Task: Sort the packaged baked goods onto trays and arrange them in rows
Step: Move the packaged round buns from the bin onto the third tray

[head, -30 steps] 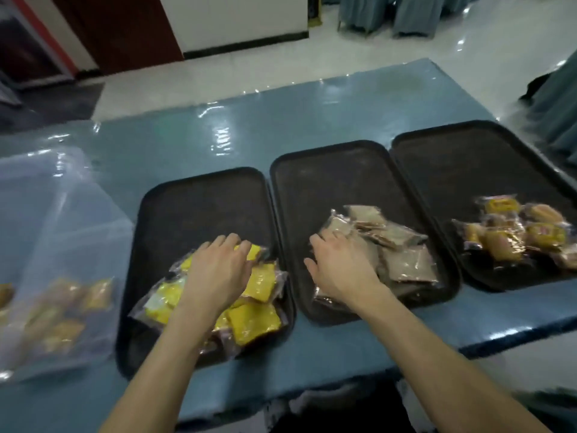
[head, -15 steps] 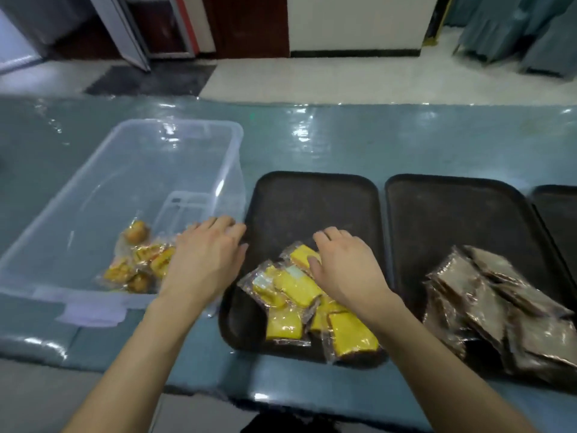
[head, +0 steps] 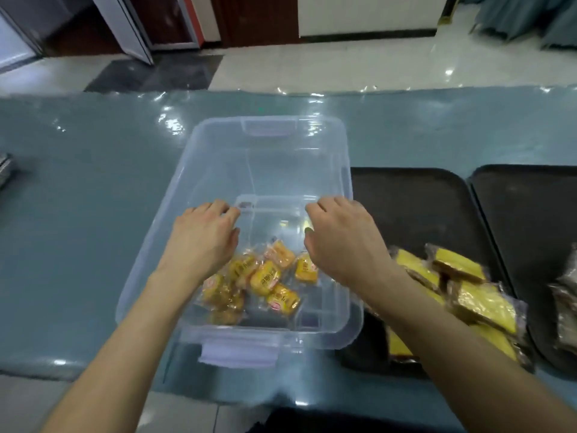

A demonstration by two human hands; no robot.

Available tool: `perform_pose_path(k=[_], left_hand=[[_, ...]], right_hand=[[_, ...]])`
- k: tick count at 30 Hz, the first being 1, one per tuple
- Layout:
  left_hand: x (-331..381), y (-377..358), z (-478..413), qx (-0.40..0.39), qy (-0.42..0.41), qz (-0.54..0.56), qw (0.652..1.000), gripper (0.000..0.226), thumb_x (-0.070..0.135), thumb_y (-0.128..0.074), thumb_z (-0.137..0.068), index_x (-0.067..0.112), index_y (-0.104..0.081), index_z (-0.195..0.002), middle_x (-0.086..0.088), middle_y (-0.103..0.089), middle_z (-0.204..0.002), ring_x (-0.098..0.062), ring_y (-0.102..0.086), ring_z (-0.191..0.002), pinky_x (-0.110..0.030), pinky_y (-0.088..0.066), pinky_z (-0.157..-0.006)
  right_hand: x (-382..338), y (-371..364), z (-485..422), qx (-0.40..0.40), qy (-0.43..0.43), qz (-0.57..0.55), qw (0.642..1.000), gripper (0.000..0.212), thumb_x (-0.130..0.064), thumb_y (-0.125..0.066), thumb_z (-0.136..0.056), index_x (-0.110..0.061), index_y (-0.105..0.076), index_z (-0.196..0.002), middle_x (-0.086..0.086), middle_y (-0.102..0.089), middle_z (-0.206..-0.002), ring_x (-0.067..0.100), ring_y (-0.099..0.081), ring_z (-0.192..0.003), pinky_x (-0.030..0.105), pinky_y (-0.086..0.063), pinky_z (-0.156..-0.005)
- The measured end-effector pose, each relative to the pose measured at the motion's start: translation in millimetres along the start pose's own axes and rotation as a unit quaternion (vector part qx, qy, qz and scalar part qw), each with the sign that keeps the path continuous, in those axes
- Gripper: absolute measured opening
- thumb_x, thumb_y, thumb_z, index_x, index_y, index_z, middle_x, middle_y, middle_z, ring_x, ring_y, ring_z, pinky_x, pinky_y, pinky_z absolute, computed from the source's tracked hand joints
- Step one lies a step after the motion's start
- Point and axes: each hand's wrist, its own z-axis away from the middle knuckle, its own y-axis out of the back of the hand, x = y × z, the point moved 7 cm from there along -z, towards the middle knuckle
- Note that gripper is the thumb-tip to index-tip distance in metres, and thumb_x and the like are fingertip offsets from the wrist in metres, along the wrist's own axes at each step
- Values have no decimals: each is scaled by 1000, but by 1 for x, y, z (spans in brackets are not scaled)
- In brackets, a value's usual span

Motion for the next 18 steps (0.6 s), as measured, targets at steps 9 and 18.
perform_pose_path(k=[9,18], left_hand=[[-24,-88,-31,-370,-129,34,919,118,57,-99,-68,33,-37,-165,-2,-46,-162,-31,-51,-144,-46,-50,-115],[-10,-151,-54,-455,-132,-23,880,153,88,-86,-57,37,-1,-174,-7,-1,-183,-39,4,-168,-65,-15,-134]], right_hand=[[-41,-128,-60,-385,-60,-37,920,132,-65,-93,-72,-22,-17,-172,13,-34,-171,40,-44,-151,53,-46,-119],[-48,-230,-73,-462,-119,-138,868,167,-75,-98,-50,-39,12,-172,2,17,-181,39,3,-167,67,-19,-131]])
